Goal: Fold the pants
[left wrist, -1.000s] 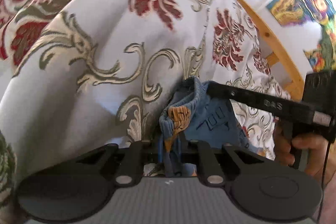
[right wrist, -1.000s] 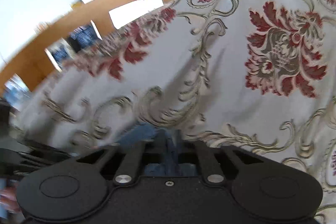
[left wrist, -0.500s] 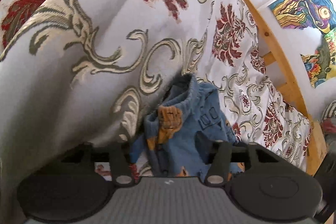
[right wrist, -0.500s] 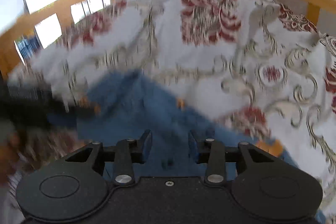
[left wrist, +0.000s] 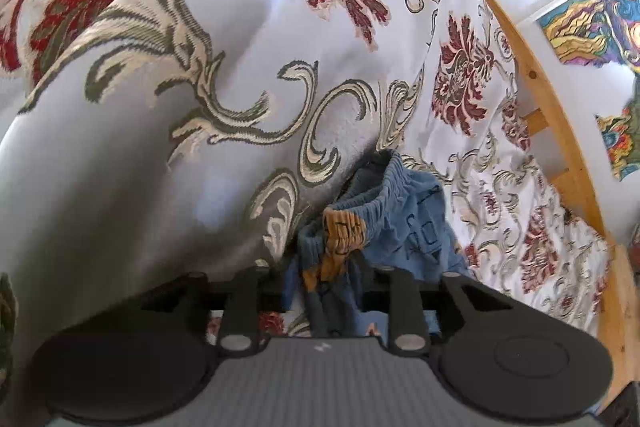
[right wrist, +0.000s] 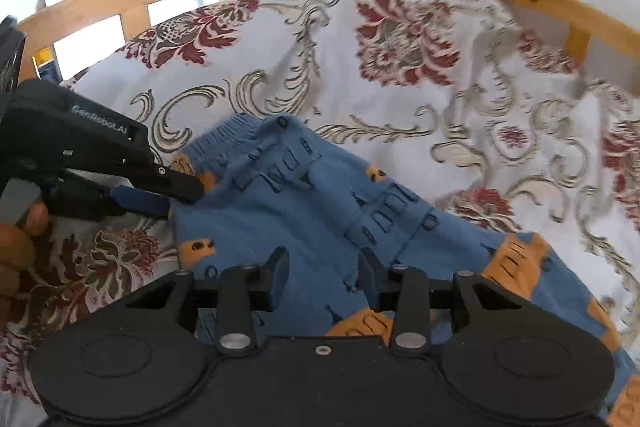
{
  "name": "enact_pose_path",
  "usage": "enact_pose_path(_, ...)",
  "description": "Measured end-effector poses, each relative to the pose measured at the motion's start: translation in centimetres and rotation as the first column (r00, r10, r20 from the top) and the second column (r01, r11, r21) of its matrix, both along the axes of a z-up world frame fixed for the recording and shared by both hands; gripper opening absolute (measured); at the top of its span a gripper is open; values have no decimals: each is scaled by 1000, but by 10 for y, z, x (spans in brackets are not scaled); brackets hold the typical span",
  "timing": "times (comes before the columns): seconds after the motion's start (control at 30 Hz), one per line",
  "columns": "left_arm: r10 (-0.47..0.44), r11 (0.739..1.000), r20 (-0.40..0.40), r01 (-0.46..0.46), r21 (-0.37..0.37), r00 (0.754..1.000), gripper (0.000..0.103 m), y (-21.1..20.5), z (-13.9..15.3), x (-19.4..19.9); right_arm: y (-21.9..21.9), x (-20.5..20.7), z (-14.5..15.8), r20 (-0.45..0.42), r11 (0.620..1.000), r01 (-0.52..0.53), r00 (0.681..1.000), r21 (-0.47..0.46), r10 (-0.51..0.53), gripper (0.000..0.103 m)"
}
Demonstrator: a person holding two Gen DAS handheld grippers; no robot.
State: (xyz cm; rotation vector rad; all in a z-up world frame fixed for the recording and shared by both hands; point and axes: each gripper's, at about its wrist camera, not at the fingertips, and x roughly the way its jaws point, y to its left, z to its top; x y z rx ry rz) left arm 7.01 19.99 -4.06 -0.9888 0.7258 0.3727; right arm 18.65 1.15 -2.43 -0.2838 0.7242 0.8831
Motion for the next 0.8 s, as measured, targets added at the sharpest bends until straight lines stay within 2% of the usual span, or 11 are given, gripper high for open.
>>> enact_pose_path(0.1,10,1000,9,-10,-20,1000,39,3,0,0,6,27,5,-98,1000,-23,995,12,24,50)
enact_pose_path(0.17,21,999,4,-21,-35,1000,39,4,-2,2,6,31,10,-102,1000,-18,995,1,18,51)
enact_pose_path(0.27,38,997,-6,-38,-62,999,39,7,-3,5,-2,16,13,-103,999,39,994,3,-38,52)
enact_pose_path(0.33,42,997,-10,-43,-67,999,37,7,-3,7,-7,-4,8,-95,993,115,989,6,-114,49)
enact_pose_path(0.4,38,998,-22,-39,-41,999,30,5,-3,9,-7,-19,0,-82,986,165,983,9,-164,48)
enact_pose_path(0.43,38,999,-36,-39,-20,999,24,4,-3,10,-6,-27,-4,-73,984,179,981,7,-178,48)
enact_pose_path(0.57,21,1000,-11,-21,6,1000,18,1,0,6,3,-50,-21,-3,974,223,975,-33,-223,41)
enact_pose_path(0.67,-3,999,11,2,53,1000,17,-4,6,4,5,-63,-18,59,965,260,964,-20,-258,41)
enact_pose_path(0.73,-28,997,21,26,75,999,18,-6,7,5,10,-66,-23,58,967,248,968,-52,-245,41)
enact_pose_path(0.8,-28,998,14,28,57,999,27,-3,5,6,10,-66,-27,35,965,260,965,-42,-259,41)
